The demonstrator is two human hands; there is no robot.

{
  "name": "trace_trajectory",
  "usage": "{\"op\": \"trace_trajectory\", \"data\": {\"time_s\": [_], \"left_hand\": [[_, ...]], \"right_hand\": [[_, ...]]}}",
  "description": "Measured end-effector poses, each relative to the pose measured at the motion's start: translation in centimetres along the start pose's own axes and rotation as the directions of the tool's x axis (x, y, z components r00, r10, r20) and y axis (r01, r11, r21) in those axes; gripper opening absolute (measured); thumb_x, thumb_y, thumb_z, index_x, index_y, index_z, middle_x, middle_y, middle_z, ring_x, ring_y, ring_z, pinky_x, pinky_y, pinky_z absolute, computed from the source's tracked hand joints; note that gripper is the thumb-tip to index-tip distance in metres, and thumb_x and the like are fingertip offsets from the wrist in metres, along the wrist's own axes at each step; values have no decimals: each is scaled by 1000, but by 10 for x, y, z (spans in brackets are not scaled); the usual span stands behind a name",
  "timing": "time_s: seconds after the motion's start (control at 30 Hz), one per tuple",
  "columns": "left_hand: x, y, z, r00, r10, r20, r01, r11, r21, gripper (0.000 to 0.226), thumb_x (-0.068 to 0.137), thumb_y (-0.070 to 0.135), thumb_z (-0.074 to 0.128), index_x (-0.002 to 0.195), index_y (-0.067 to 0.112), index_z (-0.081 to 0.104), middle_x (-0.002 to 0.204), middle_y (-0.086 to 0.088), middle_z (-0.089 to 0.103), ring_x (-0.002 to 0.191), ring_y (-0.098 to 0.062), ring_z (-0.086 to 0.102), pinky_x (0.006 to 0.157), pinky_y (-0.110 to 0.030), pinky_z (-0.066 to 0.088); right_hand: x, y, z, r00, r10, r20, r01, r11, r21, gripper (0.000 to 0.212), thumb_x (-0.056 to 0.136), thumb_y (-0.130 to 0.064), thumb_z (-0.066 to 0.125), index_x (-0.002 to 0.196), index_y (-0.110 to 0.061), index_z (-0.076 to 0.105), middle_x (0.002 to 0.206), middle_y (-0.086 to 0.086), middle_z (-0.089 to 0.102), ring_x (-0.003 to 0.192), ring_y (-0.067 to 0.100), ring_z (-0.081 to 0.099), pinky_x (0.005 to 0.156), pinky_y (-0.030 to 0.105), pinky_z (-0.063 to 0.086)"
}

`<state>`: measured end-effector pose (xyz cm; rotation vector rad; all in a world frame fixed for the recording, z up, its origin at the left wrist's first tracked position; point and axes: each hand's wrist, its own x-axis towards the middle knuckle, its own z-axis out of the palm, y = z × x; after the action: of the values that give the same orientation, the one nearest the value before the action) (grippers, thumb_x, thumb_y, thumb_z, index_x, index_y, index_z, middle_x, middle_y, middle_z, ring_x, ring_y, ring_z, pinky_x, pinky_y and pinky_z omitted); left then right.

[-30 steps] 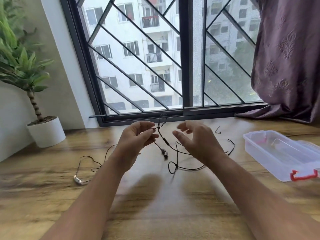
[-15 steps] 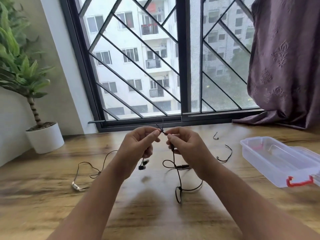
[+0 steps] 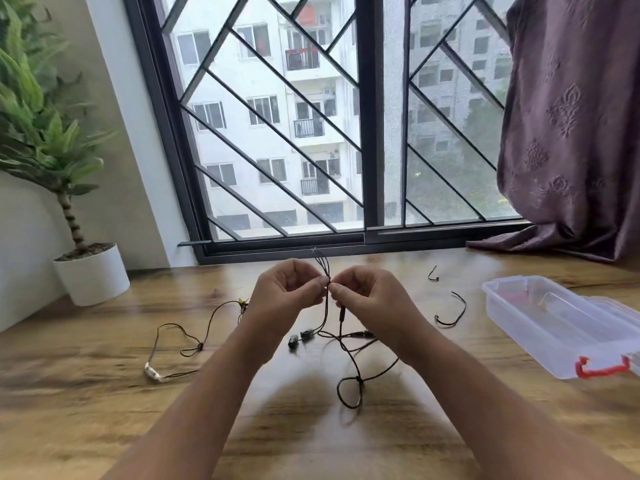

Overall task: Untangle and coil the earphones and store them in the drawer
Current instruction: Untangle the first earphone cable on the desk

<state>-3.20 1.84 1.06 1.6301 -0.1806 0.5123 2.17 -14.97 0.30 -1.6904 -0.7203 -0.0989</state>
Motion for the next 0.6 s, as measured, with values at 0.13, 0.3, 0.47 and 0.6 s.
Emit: {"op": "trace_trajectory", "data": {"time_s": [0.13, 0.3, 0.47, 0.6], "left_hand": [[0, -1, 2, 1000, -9, -18, 10, 1000, 18, 13, 89, 2, 71, 100, -3, 73, 94, -22, 74, 82, -16, 68, 78, -27, 57], [-1, -2, 1, 1000, -25, 12, 25, 1000, 13, 18, 86, -4, 70, 104, -7, 73, 99, -28, 73, 85, -19, 68, 85, -30, 59], [1, -5, 2, 999, -37, 10, 37, 999, 14, 14, 86, 1, 73, 99, -2, 75, 86, -17, 74, 77, -13, 67, 75, -23, 57], [1, -8, 2, 999, -54, 1, 54, 999, 10, 13, 88, 10, 73, 98, 2, 75, 83, -14, 72, 77, -15, 65, 76, -24, 57]], "right_hand": [[1, 4, -1, 997, -44, -65, 42, 998, -37, 8, 86, -28, 79, 92, -25, 74, 82, -6, 77, 81, 8, 74, 81, 41, 62], [3, 7, -2, 985, -136, -102, 131, 990, -54, 8, 83, -20, 81, 83, -26, 76, 77, -10, 77, 76, 7, 73, 75, 33, 60], [3, 9, -2, 986, -137, -92, 133, 990, -40, 9, 86, -21, 80, 79, -25, 77, 73, -16, 74, 68, 0, 69, 64, 12, 47], [3, 10, -2, 990, -124, -65, 120, 990, -67, 10, 89, -26, 75, 79, -23, 74, 65, -19, 66, 60, -1, 59, 60, 14, 42]]}}
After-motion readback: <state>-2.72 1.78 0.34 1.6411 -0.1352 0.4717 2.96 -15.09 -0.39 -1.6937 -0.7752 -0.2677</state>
